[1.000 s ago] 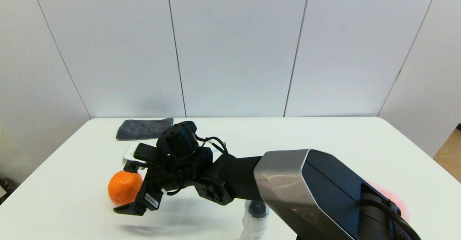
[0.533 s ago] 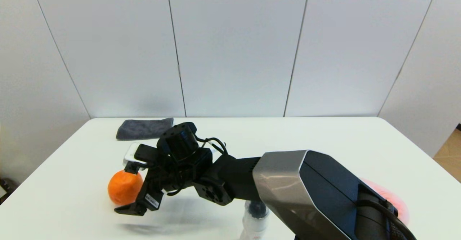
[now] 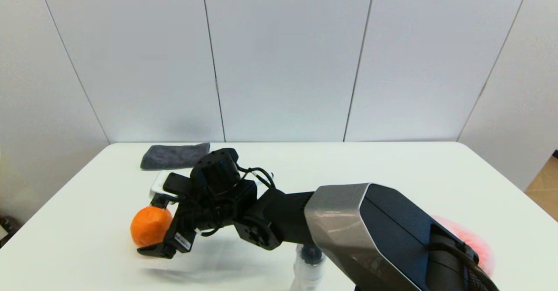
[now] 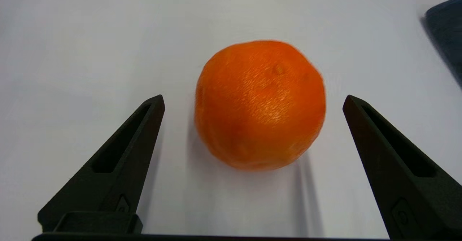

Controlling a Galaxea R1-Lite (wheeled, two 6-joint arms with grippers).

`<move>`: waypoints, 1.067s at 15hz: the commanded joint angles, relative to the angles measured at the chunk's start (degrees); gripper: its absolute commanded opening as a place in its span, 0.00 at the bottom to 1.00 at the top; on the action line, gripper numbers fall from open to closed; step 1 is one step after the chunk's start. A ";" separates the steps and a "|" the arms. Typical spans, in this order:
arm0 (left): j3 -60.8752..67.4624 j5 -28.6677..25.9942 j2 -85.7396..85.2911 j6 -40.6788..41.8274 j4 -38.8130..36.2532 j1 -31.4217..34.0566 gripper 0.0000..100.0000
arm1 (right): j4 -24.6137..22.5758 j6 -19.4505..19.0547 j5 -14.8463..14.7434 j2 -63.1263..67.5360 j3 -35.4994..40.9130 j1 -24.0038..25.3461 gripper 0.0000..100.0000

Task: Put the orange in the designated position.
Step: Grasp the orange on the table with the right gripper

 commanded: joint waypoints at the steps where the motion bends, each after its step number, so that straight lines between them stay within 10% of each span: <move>1: 0.00 -0.02 -0.01 0.01 0.00 0.01 1.00 | -1.39 0.42 0.05 1.02 0.00 0.03 1.00; 16: 0.00 -0.02 -0.01 0.01 0.00 0.01 1.00 | -3.24 0.42 0.05 1.55 0.00 -0.06 1.00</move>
